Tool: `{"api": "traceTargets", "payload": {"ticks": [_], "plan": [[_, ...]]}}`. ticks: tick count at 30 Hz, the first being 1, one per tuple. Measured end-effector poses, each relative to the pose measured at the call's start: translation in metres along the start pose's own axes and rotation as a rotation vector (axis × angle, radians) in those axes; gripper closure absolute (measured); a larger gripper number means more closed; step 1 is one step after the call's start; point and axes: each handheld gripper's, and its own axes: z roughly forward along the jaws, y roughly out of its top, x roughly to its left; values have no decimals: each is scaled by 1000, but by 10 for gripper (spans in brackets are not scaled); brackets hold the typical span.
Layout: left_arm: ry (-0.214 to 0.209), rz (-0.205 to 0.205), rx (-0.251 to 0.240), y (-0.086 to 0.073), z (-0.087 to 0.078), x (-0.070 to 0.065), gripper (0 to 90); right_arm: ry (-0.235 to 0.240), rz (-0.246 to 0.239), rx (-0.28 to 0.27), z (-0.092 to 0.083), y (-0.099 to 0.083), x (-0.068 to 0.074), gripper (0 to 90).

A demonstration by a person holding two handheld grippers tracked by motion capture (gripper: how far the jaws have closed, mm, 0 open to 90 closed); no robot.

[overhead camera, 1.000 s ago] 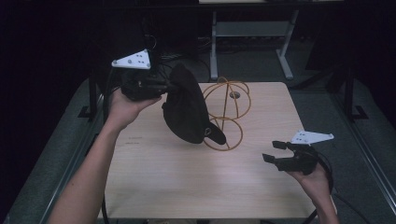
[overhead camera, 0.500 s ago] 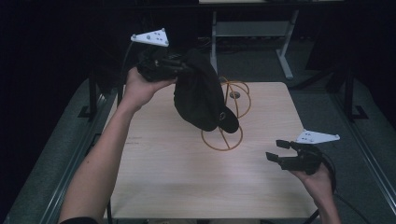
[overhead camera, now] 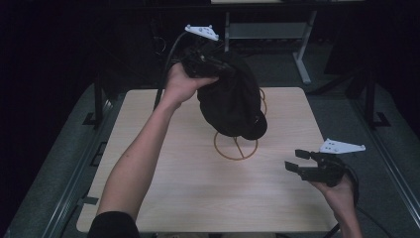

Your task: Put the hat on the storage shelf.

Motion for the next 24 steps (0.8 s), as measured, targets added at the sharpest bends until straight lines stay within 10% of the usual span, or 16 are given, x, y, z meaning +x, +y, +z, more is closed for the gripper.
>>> {"api": "traceTargets", "payload": {"ticks": [13,24], "plan": [[26,-138,114,9,88,9,709,0,28,3,1,-9,-5,310],[67,-98,132,10,75,6,645,-13,29,7,2,-10,-5,303]]}}
